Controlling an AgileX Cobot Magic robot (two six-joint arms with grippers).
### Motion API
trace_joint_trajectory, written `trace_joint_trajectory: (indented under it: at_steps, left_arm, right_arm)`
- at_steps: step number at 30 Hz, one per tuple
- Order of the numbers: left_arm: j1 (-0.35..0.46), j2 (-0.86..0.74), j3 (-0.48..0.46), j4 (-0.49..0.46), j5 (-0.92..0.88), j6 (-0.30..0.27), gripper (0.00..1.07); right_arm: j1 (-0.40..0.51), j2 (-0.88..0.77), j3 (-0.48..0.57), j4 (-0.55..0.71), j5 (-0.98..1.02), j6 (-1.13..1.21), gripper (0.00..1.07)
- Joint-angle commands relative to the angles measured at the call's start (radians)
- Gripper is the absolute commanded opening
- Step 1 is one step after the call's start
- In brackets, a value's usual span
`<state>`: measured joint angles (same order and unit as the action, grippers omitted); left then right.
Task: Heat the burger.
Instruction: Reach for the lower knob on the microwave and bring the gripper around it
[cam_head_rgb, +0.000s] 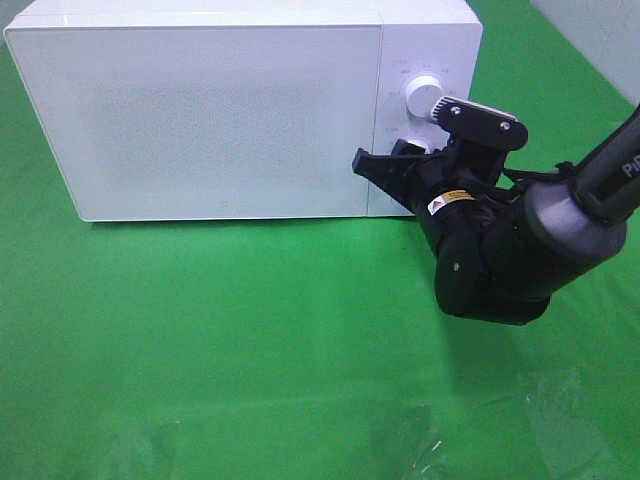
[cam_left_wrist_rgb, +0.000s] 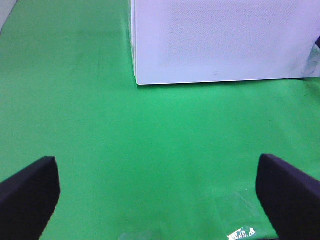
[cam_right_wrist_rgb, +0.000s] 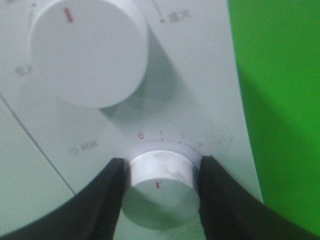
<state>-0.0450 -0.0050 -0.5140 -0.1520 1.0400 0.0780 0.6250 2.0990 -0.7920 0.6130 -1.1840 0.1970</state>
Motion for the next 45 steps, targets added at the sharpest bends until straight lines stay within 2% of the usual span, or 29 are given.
trace_joint_trajectory:
  at_steps: [1, 2, 3, 4, 5, 7, 8, 14, 16, 20, 33, 45]
  left_arm:
    - [0.001, -0.018, 0.004, 0.001, -0.007, -0.004, 1.00]
    - [0.001, -0.018, 0.004, 0.001, -0.007, -0.004, 1.00]
    - [0.001, -0.018, 0.004, 0.001, -0.007, -0.004, 1.00]
    - [0.001, -0.018, 0.004, 0.001, -0.007, -0.004, 1.00]
    - [0.001, -0.018, 0.004, 0.001, -0.007, -0.004, 1.00]
    - [0.001, -0.018, 0.004, 0.001, -0.007, -0.004, 1.00]
    - [0.001, -0.018, 0.004, 0.001, -0.007, -0.004, 1.00]
    - [0.001, -0.018, 0.004, 0.001, -0.007, -0.004, 1.00]
    - [0.001, -0.018, 0.004, 0.001, -0.007, -0.004, 1.00]
    - [0.001, -0.018, 0.004, 0.001, -0.007, -0.004, 1.00]
    - [0.001, -0.018, 0.004, 0.001, -0.007, -0.004, 1.00]
    - [0.001, -0.018, 0.004, 0.001, -0.007, -0.004, 1.00]
  right_arm:
    - [0.012, -0.011, -0.038, -0.233, -0.160, 0.418, 0.00]
    - [0.012, -0.011, -0.038, -0.233, -0.160, 0.418, 0.00]
    - [0.012, -0.011, -0.038, -0.234, -0.182, 0.572, 0.00]
    - [0.012, -0.011, -0.038, -0.234, -0.182, 0.572, 0.00]
    - [0.012, -0.011, -0.038, -0.238, -0.206, 0.706, 0.00]
    - [0.012, -0.011, -0.038, -0.244, -0.210, 0.773, 0.00]
    - [0.012, -0.011, -0.038, -0.253, -0.210, 0.907, 0.00]
    - [0.012, -0.011, -0.038, -0.288, -0.210, 1.154, 0.00]
    - [0.012, -0.011, -0.038, -0.292, -0.210, 1.331, 0.00]
    - [0.012, -0.011, -0.038, -0.295, -0.210, 1.437, 0.00]
    - [0.012, -0.011, -0.038, -0.289, -0.210, 1.496, 0.00]
    - [0.012, -0.011, -0.038, -0.214, -0.209, 1.461, 0.00]
